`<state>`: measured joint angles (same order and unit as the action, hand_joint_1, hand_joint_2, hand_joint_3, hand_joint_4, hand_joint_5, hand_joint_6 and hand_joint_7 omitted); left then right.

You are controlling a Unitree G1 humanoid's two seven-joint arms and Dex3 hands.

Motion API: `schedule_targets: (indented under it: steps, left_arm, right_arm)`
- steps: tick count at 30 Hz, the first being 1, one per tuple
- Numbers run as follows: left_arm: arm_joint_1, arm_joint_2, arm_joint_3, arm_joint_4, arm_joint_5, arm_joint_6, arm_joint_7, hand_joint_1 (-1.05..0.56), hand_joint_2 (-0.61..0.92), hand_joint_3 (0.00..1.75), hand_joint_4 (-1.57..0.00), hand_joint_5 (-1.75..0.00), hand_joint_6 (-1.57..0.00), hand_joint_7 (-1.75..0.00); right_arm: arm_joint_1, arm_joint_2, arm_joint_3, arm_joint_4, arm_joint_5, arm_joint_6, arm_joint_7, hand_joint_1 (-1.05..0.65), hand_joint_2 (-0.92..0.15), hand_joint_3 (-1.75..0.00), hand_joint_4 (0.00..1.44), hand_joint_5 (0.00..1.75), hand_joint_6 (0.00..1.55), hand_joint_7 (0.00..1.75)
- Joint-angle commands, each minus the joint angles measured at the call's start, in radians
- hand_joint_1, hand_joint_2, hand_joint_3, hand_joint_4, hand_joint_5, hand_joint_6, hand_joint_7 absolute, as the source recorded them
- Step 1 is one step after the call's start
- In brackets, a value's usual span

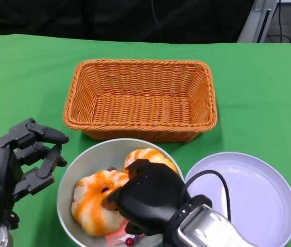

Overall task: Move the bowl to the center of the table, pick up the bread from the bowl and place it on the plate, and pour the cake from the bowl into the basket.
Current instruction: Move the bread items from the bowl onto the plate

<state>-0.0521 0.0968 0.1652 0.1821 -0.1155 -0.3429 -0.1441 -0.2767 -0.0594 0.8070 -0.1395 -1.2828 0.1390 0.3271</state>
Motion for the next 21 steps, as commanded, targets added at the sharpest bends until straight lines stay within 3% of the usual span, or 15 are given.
schedule_targets:
  steps: [1, 4, 8, 12, 16, 21]
  left_arm:
    - [0.008, 0.008, 0.006, -0.005, -0.009, 0.003, 0.000, -0.06, 0.66, 0.73, -0.75, -1.38, -0.81, -1.03]
    - [0.012, 0.008, 0.003, -0.012, -0.006, 0.004, 0.003, -0.06, 0.66, 0.73, -0.73, -1.38, -0.81, -1.03]
    - [0.013, 0.006, 0.000, -0.014, -0.006, 0.004, 0.003, -0.07, 0.66, 0.72, -0.71, -1.37, -0.80, -1.03]
    - [0.012, 0.007, -0.003, -0.011, -0.004, -0.001, 0.003, -0.07, 0.67, 0.71, -0.72, -1.38, -0.79, -1.04]
    - [0.014, 0.008, -0.007, -0.014, 0.007, -0.002, 0.011, -0.07, 0.67, 0.70, -0.72, -1.39, -0.80, -1.04]
    - [0.009, 0.010, -0.004, -0.005, 0.000, -0.002, 0.004, -0.07, 0.69, 0.70, -0.72, -1.39, -0.79, -1.04]
  right_arm:
    - [0.003, 0.011, 0.025, 0.036, -0.034, 0.019, 0.018, -0.52, -0.92, -0.05, 0.24, 1.18, 0.61, 0.00]
    - [0.002, 0.032, 0.051, 0.064, -0.082, 0.044, 0.013, -0.53, -0.92, -0.13, 0.17, 1.33, 0.52, 0.00]
    - [0.005, 0.046, 0.074, 0.092, -0.125, 0.060, -0.035, -0.61, -0.92, -0.27, 0.21, 1.37, 0.52, 0.01]
    - [-0.006, 0.044, 0.082, 0.108, -0.143, 0.062, -0.049, -0.56, -0.92, -0.19, 0.30, 1.38, 0.59, 0.03]
    - [-0.018, 0.037, 0.089, 0.129, -0.181, 0.063, -0.061, -0.59, -0.92, -0.18, 0.52, 1.22, 0.72, 0.04]
    - [-0.005, 0.042, 0.067, 0.112, -0.165, 0.071, -0.084, -0.50, -0.92, -0.12, 0.57, 1.25, 0.79, 0.05]
